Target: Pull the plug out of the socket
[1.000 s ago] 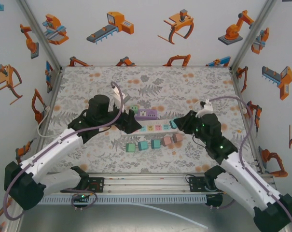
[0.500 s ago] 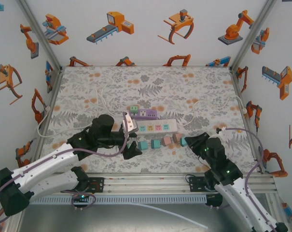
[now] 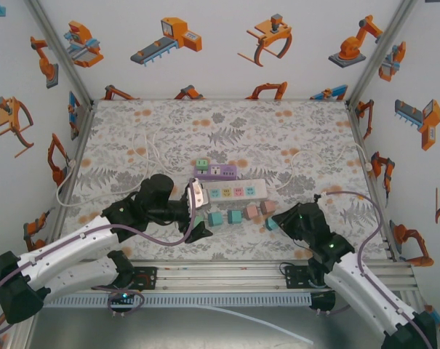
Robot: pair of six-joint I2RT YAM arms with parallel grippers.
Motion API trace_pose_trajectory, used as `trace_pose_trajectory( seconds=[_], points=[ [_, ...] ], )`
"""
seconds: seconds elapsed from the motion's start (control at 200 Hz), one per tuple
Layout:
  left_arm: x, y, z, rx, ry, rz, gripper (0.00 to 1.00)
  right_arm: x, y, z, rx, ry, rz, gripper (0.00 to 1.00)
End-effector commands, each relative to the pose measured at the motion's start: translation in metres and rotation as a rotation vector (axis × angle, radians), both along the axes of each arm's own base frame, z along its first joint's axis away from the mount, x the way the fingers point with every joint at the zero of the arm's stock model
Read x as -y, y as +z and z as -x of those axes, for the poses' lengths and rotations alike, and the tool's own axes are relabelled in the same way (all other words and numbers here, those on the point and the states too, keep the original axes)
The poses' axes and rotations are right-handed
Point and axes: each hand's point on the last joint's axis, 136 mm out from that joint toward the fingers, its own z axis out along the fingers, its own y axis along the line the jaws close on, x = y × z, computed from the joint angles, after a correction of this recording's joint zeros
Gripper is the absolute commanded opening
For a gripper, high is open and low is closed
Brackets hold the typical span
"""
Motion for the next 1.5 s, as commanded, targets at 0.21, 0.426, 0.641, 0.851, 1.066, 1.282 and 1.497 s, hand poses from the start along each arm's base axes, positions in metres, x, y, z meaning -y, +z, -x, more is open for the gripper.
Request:
trace_pose_trajectory(
  seconds=[0.21, 0.426, 0.641, 0.851, 1.066, 1.282, 1.497],
  points=[
    [0.0, 0.002, 0.001, 0.015, -0.011, -0.007, 0.91, 0.009, -0.024, 0.003, -0.07, -0.043, 0.042, 0.44],
    [0.004, 0.001, -0.004, 0.016, -0.001, -0.026, 0.92, 0.016, -0.024, 0.007, -0.074, -0.065, 0.062, 0.48],
    [0.006, -0.003, -0.016, 0.036, 0.044, -0.043, 0.92, 0.025, -0.004, 0.005, -0.019, -0.1, 0.075, 0.49],
    [0.002, -0.001, -0.039, 0.074, 0.166, -0.053, 0.94, 0.026, 0.058, -0.016, 0.241, 0.03, 0.252, 0.5],
    [-0.009, 0.0, -0.062, 0.107, 0.322, -0.057, 0.96, -0.002, 0.144, -0.047, 0.666, 0.223, 0.448, 0.5],
    [-0.035, 0.006, -0.101, 0.081, 0.599, -0.021, 0.96, -0.068, 0.213, -0.072, 1.068, 0.491, 0.577, 0.5],
    [-0.073, 0.01, -0.144, -0.071, 0.883, 0.066, 0.95, -0.129, 0.226, -0.107, 1.169, 0.716, 0.578, 0.51]
  ],
)
